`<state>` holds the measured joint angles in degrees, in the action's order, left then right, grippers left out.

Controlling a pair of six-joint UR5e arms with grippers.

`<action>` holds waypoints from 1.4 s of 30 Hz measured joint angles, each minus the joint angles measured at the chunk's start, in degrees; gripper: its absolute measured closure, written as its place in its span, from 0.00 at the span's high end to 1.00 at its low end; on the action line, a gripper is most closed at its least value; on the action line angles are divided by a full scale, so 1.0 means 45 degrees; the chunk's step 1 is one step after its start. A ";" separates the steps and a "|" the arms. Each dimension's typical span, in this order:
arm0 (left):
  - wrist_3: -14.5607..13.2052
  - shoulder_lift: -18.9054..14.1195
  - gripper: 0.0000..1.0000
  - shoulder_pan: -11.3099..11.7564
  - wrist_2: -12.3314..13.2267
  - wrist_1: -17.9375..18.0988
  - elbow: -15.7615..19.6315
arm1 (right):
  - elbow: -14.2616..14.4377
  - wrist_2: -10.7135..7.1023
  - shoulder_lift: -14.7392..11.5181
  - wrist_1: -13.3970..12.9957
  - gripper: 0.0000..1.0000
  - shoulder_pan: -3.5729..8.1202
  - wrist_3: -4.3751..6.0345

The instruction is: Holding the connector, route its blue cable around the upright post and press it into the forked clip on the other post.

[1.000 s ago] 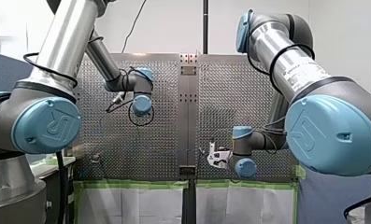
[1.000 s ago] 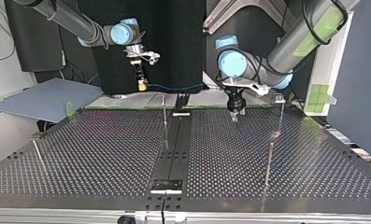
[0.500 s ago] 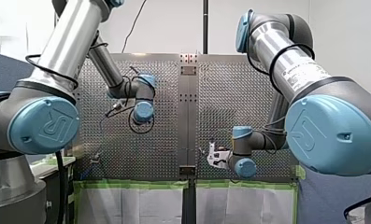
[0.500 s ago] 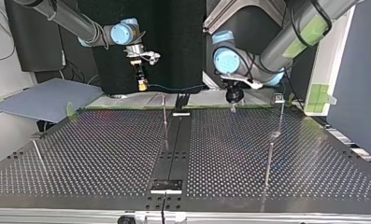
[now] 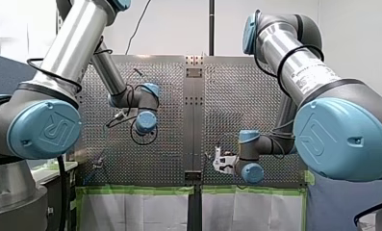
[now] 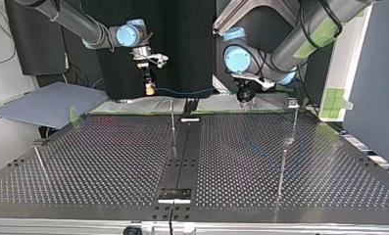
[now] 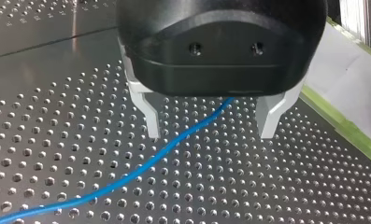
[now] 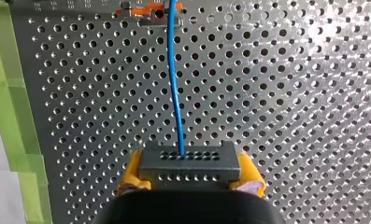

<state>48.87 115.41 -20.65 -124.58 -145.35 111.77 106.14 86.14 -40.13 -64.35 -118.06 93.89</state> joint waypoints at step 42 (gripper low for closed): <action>0.1763 0.1695 1.00 0.0191 0.1254 0.0926 0.0059 | -0.0010 0.0040 -0.0001 0.0055 0.00 0.0041 -0.0020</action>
<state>56.80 123.03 -19.79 -118.94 -141.19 112.04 106.09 86.32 -40.14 -64.10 -117.88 93.80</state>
